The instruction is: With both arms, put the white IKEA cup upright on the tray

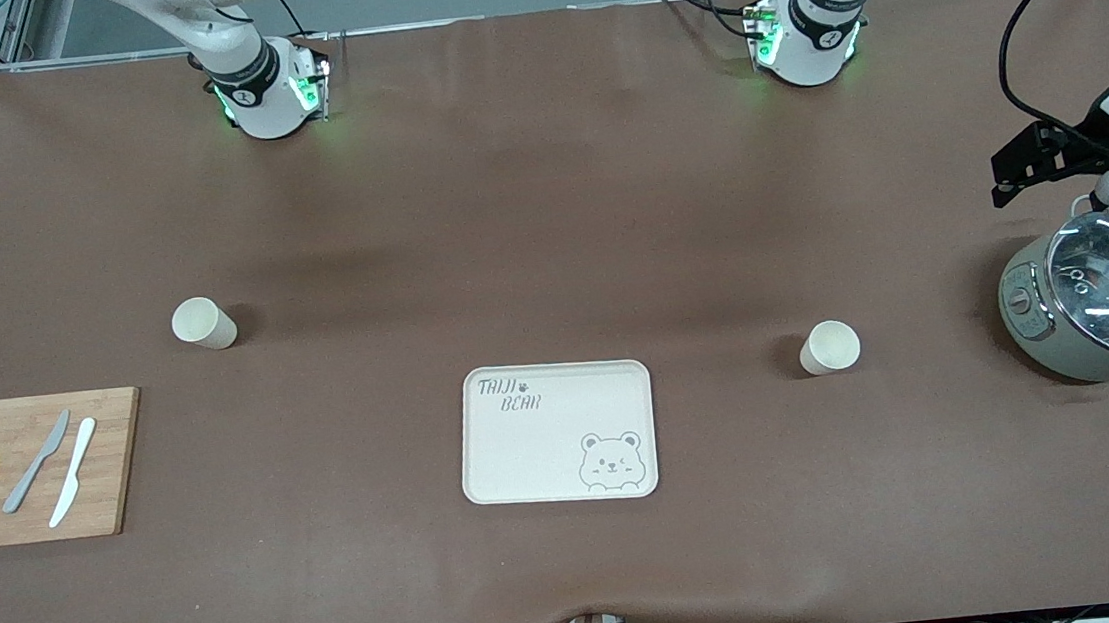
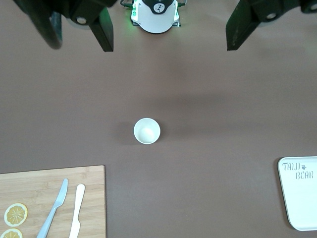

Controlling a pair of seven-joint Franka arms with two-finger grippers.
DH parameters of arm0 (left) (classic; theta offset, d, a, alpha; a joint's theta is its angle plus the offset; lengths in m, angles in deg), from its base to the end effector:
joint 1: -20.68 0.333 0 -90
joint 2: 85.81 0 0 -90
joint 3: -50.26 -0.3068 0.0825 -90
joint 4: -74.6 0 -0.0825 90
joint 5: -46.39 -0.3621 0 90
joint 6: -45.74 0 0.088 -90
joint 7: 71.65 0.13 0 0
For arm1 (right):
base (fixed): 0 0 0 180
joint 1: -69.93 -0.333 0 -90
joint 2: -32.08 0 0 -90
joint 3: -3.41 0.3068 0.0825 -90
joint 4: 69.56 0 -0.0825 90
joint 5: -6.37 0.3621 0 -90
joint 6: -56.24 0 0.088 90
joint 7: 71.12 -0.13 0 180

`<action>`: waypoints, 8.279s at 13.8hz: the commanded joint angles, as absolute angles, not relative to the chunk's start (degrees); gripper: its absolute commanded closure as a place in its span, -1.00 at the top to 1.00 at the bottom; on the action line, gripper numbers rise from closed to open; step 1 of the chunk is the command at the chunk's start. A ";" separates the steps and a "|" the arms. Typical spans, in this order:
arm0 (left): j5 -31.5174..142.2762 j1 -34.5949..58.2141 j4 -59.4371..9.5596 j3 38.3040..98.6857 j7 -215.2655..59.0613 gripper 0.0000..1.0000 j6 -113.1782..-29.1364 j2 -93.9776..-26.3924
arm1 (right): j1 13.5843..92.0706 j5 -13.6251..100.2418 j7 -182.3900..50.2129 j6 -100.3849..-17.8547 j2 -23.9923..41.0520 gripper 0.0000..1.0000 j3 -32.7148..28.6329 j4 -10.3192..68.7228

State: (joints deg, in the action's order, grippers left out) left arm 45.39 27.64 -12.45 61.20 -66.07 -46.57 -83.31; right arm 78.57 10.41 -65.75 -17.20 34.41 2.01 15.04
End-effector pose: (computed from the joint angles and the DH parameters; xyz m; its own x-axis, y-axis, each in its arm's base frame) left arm 0.5502 -0.0338 0.5961 0.9849 -0.1661 0.0478 -0.1656 -0.9861 -0.0139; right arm 0.4790 -0.0744 0.6318 0.9876 -0.0596 -0.1455 -0.0724 -0.9938 -0.0848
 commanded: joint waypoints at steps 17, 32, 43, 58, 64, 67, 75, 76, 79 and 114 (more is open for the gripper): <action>45.34 27.72 -36.47 66.60 -76.58 1.00 -79.64 -77.19 | 79.51 12.18 -64.44 -16.45 31.03 1.00 2.79 14.20; 45.33 32.11 -49.24 66.69 -69.89 0.34 -107.45 -63.93 | 83.81 4.88 -59.17 -36.72 27.07 1.00 2.71 32.28; 45.60 32.20 -47.22 67.39 -69.89 0.32 -107.10 -64.53 | 83.28 5.14 -59.34 -68.09 26.98 1.00 2.79 59.53; 45.95 31.41 -43.88 69.33 -70.51 0.04 -107.45 -60.41 | 82.58 5.32 -59.96 -81.66 21.18 -0.62 2.88 65.53; 45.86 30.71 -42.04 69.59 -70.59 -1.00 -107.54 -57.60 | 82.23 5.32 -59.96 -81.40 21.10 -1.00 2.88 65.36; 45.77 28.33 -37.92 69.59 -76.11 -1.00 -107.28 -55.93 | 81.97 5.32 -59.52 -81.05 21.10 -1.00 2.97 65.09; 45.25 13.15 -14.03 69.07 -102.03 -1.00 -94.27 -47.16 | 80.04 5.32 -59.34 -76.50 21.97 -1.00 3.32 61.68; 45.33 10.95 -11.56 68.54 -104.58 -1.00 -94.18 -45.39 | 80.03 5.32 -59.34 -73.78 21.89 -1.00 3.32 59.75; 45.42 2.96 -4.53 63.82 -111.70 -1.00 -94.27 -40.38 | 77.85 5.67 -59.87 -65.17 21.89 -1.00 3.32 52.55; 40.32 16.99 -3.89 51.49 -81.06 1.00 -46.37 -74.02 | 40.31 18.77 -127.90 -70.41 -14.68 -1.00 2.71 7.70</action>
State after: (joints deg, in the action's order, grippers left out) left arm 39.87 16.25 -1.90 50.80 -82.46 -47.55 -71.01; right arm 41.34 19.71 -126.04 -70.39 -13.53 3.24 8.92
